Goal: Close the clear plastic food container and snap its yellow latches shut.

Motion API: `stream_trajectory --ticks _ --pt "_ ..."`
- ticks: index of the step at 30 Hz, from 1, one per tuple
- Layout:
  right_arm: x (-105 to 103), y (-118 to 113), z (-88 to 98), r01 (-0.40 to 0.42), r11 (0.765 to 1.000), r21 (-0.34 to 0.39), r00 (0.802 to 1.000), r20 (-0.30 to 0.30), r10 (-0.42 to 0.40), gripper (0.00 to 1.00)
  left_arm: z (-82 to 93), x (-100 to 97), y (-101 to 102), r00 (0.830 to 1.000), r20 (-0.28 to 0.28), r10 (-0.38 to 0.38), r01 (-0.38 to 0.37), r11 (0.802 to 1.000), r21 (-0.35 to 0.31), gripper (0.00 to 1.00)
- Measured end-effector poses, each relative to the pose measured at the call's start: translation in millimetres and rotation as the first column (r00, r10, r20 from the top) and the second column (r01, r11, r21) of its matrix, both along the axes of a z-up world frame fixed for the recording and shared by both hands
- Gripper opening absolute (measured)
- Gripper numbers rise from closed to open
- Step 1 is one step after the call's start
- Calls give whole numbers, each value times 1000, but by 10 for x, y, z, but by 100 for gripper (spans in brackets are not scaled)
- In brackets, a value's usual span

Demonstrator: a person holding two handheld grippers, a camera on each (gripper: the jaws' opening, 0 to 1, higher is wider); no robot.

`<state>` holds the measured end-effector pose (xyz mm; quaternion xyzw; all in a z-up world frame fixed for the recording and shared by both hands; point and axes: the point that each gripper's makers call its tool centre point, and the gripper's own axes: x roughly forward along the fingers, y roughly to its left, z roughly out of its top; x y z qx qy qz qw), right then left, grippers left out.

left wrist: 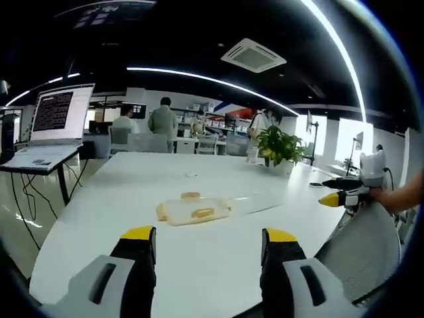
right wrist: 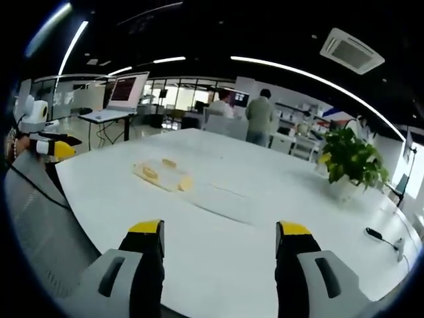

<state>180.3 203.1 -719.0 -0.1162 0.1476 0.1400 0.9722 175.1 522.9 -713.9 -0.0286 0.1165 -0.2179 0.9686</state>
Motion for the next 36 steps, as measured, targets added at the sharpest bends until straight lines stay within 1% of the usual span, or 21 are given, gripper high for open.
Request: stream_trajectory --ticks 1,3,4,8,10,14,15,18,21,24,25,27,29,32,34,36 --pt "2 -5 -6 4 1000 -7 1000 -2 -4 64 -3 14 14 1000 3 6 -6 1000 9 59" --pt "-2 -5 -2 4 1000 -6 1000 0 -4 65 11 40 65 999 16 31 -31 1000 1 60" --pt "-1 -7 10 5 1000 -4 1000 7 -5 64 24 43 68 999 24 28 -28 1000 -9 60" --pt "0 -19 21 11 1000 -3 1000 16 -11 65 26 49 62 999 31 23 -23 1000 -7 60" --pt "1 -19 21 10 1000 -6 1000 18 -10 66 -3 55 59 1000 17 16 -16 1000 -9 60" --pt "-16 -17 -14 11 1000 -18 1000 1 -11 67 13 64 96 999 27 37 -36 999 -22 64" --pt "-12 -23 -19 15 1000 -19 1000 -1 -15 67 6 57 100 999 23 41 -40 999 -20 65" --pt "-7 -31 -80 21 999 -36 999 -33 -22 68 -16 52 101 999 9 46 -46 999 -8 65" --pt "-15 -21 -80 15 999 -38 999 -35 -16 68 -28 36 78 999 -1 38 -38 999 1 66" --pt "-7 -49 -99 28 999 -42 998 -46 -30 69 -16 36 88 999 -8 52 -52 998 -22 65" --pt "-10 -57 -97 33 999 -40 998 -46 -35 70 -2 37 96 998 -8 59 -59 998 -39 65" --pt "-18 -57 -83 33 999 -35 999 -38 -35 70 -13 31 81 998 -17 54 -55 998 -33 65" --pt "-20 -78 -68 47 998 -31 998 -29 -48 71 -15 22 53 999 -13 41 -41 999 -17 65" --pt "-13 -92 -58 57 998 -24 998 -24 -58 71 -26 11 29 999 -23 28 -28 999 -21 65" --pt "-21 -79 -64 54 998 -25 998 -28 -55 71 -22 12 32 999 -20 26 -27 999 -25 65" --pt "-18 -83 -45 59 998 -19 998 -18 -59 70 -5 8 30 1000 -13 24 -25 999 -32 65"
